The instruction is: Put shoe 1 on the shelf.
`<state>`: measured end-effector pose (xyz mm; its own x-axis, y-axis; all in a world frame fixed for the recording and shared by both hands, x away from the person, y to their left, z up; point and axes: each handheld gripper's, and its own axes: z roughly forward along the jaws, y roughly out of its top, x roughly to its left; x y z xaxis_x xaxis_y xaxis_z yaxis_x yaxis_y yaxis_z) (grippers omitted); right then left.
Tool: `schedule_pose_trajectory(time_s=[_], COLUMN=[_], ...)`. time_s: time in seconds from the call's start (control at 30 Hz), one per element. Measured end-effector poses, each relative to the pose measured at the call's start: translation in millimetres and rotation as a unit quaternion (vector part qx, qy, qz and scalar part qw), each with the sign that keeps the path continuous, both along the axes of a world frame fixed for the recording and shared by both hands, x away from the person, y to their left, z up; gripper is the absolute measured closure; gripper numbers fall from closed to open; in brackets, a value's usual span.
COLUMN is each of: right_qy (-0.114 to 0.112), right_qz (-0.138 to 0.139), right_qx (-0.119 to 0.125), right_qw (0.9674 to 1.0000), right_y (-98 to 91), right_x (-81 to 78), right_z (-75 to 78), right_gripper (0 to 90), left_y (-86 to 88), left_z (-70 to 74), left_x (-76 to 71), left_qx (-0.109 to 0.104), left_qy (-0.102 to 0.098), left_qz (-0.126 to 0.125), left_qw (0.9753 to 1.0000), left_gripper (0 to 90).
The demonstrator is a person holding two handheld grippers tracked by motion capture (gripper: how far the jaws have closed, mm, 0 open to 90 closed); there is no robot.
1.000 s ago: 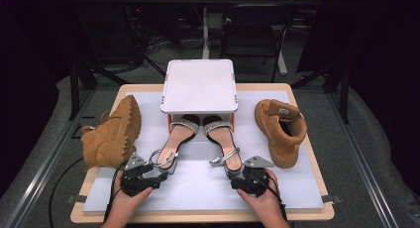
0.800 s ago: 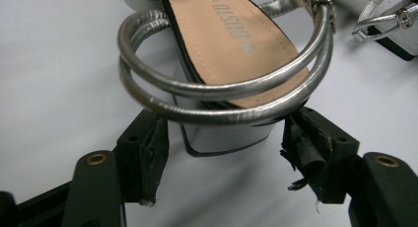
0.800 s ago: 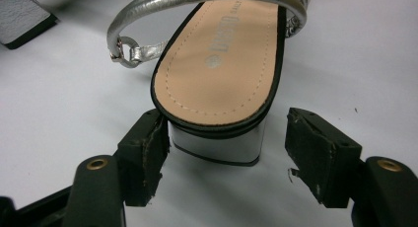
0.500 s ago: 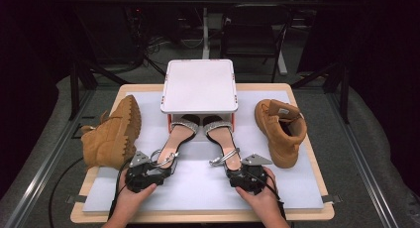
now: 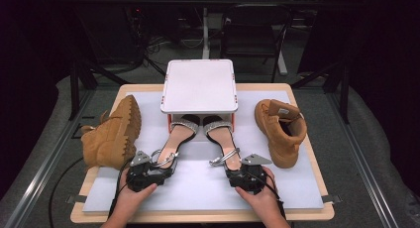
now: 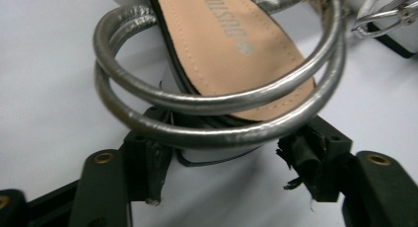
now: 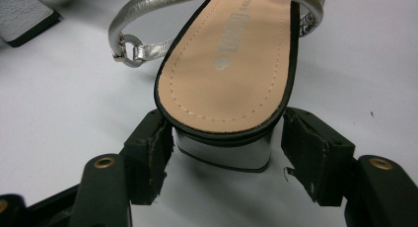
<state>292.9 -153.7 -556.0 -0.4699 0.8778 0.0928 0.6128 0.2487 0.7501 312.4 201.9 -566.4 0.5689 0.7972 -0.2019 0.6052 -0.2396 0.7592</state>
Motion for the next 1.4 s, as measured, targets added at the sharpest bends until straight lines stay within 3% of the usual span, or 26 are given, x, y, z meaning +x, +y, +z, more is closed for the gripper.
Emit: schedule_pose_trajectory(time_s=[0.13, 0.3, 0.53, 0.77, 1.3, 1.4], right_qy=[-0.002, -0.004, 0.005, 0.010, 0.019, 0.017], right_qz=[-0.002, -0.003, -0.003, 0.000, -0.027, -0.035], right_qx=[-0.004, -0.010, 0.000, -0.027, -0.006, -0.001], right_qw=[1.0000, 0.9999, 1.0000, 0.9996, 0.9994, 0.9992], right_y=[2.1, 3.4, 3.3, 6.4, 12.1, 14.8], right_x=[1.3, 1.8, 2.4, 3.1, -0.5, -1.6], right_z=[-0.4, -0.3, -0.5, -1.9, 5.7, 7.6], right_gripper=[36.1, 36.4, 38.4, 38.0, 39.6, 39.6], left_y=[0.2, -0.4, 0.1, -2.0, -4.8, -7.5], left_z=[0.6, 0.1, 0.3, 1.2, 4.3, 6.2], left_x=[0.8, 0.5, 1.5, 0.9, -0.9, -3.0], left_qx=[0.000, 0.001, 0.002, 0.003, -0.004, -0.001], left_qy=[0.008, 0.003, 0.001, 0.002, 0.008, -0.001], left_qz=[0.001, 0.002, -0.004, 0.004, -0.002, -0.008], left_qw=[1.0000, 1.0000, 1.0000, 1.0000, 1.0000, 1.0000], left_gripper=[38.5, 38.4, 38.3, 38.8, 38.9, 39.1])
